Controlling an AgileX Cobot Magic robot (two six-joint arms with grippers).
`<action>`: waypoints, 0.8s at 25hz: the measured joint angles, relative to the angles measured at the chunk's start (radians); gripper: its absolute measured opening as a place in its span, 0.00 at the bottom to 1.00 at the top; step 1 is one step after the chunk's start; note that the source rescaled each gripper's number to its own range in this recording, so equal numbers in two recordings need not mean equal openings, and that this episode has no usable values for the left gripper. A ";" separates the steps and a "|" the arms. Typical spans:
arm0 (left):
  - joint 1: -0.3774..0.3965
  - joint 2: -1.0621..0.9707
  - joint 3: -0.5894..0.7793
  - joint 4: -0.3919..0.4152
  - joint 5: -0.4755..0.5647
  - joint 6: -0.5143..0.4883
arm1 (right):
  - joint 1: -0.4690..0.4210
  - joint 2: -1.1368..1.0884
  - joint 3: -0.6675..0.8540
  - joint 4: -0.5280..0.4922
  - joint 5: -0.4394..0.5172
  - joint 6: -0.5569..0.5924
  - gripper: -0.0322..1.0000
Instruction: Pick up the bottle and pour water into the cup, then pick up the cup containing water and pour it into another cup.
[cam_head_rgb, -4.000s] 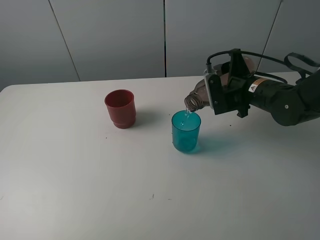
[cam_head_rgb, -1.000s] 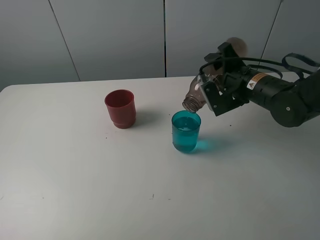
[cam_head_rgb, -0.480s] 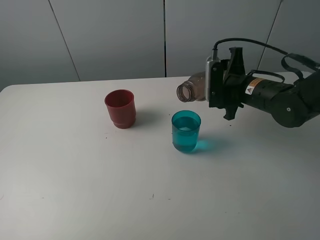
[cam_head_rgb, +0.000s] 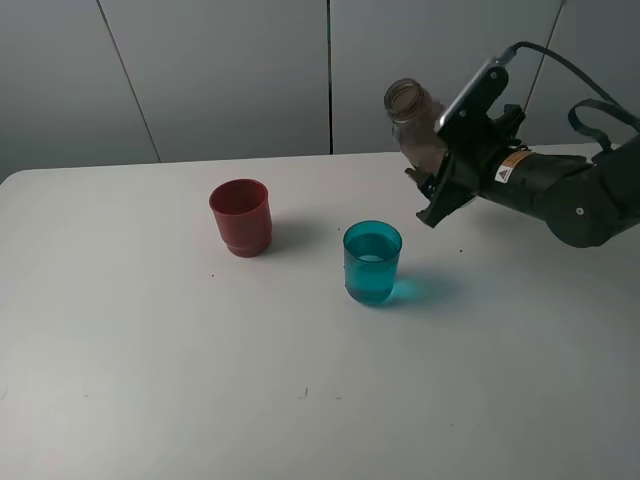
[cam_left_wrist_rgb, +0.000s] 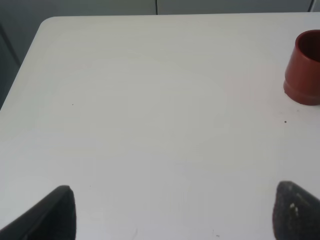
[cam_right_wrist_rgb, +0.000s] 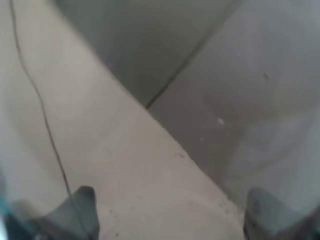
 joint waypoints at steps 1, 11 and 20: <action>0.000 0.000 0.000 0.000 0.000 0.000 | -0.016 0.000 -0.009 0.000 0.000 0.084 0.04; 0.000 0.000 0.000 0.000 0.000 0.002 | -0.133 0.113 -0.156 -0.066 -0.003 0.522 0.04; 0.000 0.000 0.000 0.000 0.000 0.004 | -0.135 0.242 -0.304 -0.080 -0.001 0.547 0.04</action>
